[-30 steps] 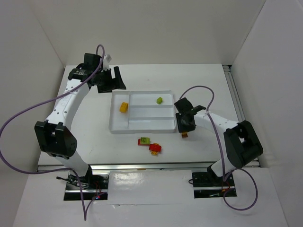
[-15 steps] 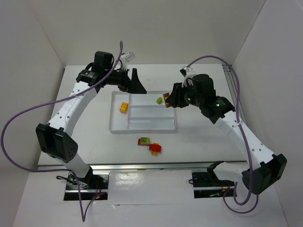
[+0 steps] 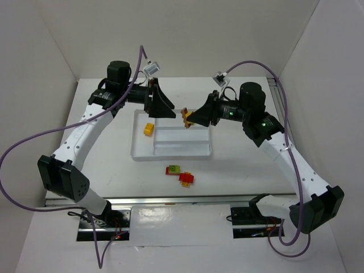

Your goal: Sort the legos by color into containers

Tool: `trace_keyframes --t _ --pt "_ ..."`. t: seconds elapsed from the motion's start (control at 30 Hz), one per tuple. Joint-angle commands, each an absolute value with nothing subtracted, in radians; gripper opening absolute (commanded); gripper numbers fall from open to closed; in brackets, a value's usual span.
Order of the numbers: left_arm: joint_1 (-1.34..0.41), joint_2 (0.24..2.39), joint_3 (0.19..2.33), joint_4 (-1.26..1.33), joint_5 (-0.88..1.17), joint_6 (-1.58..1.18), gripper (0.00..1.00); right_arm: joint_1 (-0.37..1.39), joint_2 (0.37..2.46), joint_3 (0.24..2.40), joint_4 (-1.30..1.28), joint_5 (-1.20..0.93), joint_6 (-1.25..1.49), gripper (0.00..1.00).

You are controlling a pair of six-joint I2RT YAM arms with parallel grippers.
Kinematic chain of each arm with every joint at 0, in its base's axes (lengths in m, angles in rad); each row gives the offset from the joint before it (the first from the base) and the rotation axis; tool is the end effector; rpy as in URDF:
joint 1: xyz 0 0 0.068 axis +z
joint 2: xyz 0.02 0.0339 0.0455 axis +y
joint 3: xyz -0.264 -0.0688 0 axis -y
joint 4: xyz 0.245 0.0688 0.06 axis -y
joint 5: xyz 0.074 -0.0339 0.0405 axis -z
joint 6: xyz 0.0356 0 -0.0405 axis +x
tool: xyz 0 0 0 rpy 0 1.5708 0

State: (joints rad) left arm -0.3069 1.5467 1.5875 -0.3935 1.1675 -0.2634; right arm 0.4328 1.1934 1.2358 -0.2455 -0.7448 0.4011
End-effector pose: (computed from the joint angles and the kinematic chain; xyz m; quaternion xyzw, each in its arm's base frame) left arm 0.3128 -0.1335 0.4170 0.3301 0.6774 -0.5681 0.3309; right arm 0.2287 0.1322 0.4090 -0.2413 0.7183 0.4962 0.4238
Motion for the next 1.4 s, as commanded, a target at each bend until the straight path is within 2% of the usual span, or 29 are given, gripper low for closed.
trace_keyframes --t 0.0,0.27,0.57,0.87,1.03,1.23,1.27,1.37 --pt "-0.319 1.523 1.585 -0.334 1.296 -0.225 0.99 0.428 1.196 1.235 -0.088 -0.876 0.482 0.30" --pt "-0.348 1.513 1.566 -0.310 1.356 -0.227 0.95 0.428 1.229 1.224 -0.015 -0.943 0.514 0.30" --pt "-0.357 1.489 1.457 0.015 1.422 -0.460 0.95 0.428 1.249 1.224 -0.037 -0.966 0.491 0.30" --pt "-0.368 1.489 1.448 0.104 1.408 -0.552 0.91 0.428 1.249 1.206 -0.071 -0.957 0.469 0.30" --pt "-0.377 1.489 1.457 0.146 1.420 -0.589 0.80 0.428 1.258 1.206 -0.078 -0.968 0.459 0.30" --pt "-0.387 1.517 1.486 0.084 1.401 -0.552 0.77 0.428 1.267 1.215 -0.109 -0.959 0.437 0.30" --pt "-0.387 1.517 1.486 0.074 1.391 -0.543 0.74 0.428 1.267 1.215 -0.123 -0.959 0.428 0.30" --pt "-0.396 1.528 1.509 0.040 1.381 -0.519 0.55 0.446 1.267 1.226 -0.137 -0.925 0.417 0.30"
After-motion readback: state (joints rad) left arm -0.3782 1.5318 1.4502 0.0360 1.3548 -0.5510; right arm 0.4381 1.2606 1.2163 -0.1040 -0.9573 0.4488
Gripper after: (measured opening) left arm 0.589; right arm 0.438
